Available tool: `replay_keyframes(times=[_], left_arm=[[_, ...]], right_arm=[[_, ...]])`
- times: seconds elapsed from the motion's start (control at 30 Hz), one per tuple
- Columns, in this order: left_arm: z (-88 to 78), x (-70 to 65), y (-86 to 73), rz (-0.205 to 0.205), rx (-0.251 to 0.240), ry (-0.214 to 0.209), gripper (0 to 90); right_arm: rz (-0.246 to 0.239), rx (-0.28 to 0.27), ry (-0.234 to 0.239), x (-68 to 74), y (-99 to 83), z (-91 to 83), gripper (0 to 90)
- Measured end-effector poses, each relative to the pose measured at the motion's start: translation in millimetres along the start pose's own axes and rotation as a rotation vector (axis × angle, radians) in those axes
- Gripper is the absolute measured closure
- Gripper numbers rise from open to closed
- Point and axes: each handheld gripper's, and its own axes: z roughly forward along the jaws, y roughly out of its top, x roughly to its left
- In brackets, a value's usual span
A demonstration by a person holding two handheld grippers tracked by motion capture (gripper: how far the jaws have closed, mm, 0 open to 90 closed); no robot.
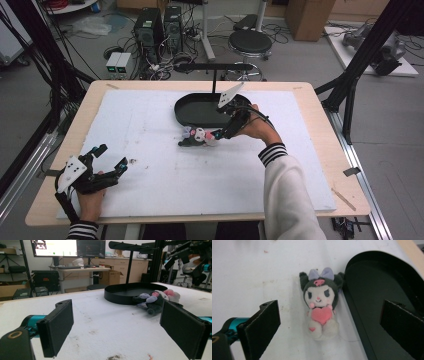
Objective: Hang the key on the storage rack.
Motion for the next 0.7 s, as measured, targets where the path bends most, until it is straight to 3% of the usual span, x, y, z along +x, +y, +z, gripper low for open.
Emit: replay_keyframes(times=[0.2, 0.37, 0.7], left_arm=[[0.0, -0.1, 0.0, 0.002, 0.0, 0.0, 12.2], [0.0, 0.0, 0.0, 0.0, 0.0, 0.0, 12.2], [0.4, 0.1, 0.0, -0.002, 0.0, 0.002, 12.2]], right_arm=[[-0.008, 0.042, 0.023, -1.1, -2.1, 12.6, 2.5], [-0.023, 0.12, 0.028, -1.3, -4.4, 27.2, 2.5], [-0.013, 0.16, 0.046, -1.9, -6.4, 40.8, 5.0]])
